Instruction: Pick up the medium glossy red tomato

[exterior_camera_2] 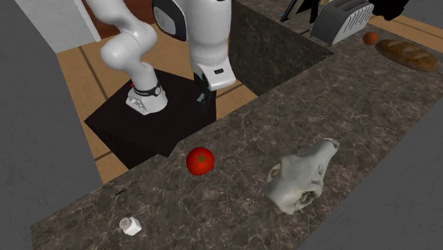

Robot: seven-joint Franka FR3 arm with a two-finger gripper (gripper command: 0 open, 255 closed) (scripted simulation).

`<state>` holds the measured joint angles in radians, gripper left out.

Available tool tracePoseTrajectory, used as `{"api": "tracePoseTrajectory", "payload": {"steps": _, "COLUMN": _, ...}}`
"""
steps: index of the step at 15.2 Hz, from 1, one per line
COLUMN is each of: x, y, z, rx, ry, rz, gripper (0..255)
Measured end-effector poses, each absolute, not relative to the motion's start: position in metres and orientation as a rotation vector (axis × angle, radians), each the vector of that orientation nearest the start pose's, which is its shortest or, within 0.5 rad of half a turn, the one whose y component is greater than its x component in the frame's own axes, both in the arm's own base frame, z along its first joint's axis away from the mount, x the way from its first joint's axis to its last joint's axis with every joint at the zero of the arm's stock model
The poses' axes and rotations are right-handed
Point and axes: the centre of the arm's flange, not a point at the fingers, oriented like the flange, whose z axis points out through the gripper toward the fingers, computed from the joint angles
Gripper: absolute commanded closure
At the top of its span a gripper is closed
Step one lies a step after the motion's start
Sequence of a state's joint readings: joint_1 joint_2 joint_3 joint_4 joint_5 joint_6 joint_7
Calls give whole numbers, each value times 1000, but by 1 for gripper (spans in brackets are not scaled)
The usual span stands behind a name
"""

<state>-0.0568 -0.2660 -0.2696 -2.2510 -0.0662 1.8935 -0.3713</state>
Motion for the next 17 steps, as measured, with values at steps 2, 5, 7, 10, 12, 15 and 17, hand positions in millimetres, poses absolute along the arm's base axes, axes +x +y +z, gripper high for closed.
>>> {"api": "tracePoseTrajectory", "payload": {"steps": 2, "x": 441, "y": -172, "z": 439, "rx": -3084, "ry": -121, "rz": 191, "gripper": 0}}
{"api": "tracePoseTrajectory", "payload": {"steps": 5, "x": 455, "y": -199, "z": 408, "rx": -3068, "ry": -111, "rz": 264, "gripper": 0}}
{"api": "tracePoseTrajectory", "payload": {"steps": 7, "x": 456, "y": -218, "z": 387, "rx": -3057, "ry": -104, "rz": 313, "gripper": 0}}
{"api": "tracePoseTrajectory", "payload": {"steps": 10, "x": 465, "y": -240, "z": 352, "rx": -3038, "ry": -95, "rz": 386, "gripper": 0}}
{"api": "tracePoseTrajectory", "payload": {"steps": 12, "x": 468, "y": -253, "z": 333, "rx": -3026, "ry": -90, "rz": 425, "gripper": 0}}
{"api": "tracePoseTrajectory", "payload": {"steps": 15, "x": 469, "y": -258, "z": 315, "rx": -3023, "ry": -89, "rz": 438, "gripper": 0}}
{"api": "tracePoseTrajectory", "payload": {"steps": 17, "x": 470, "y": -257, "z": 304, "rx": -3022, "ry": -89, "rz": 439, "gripper": 0}}
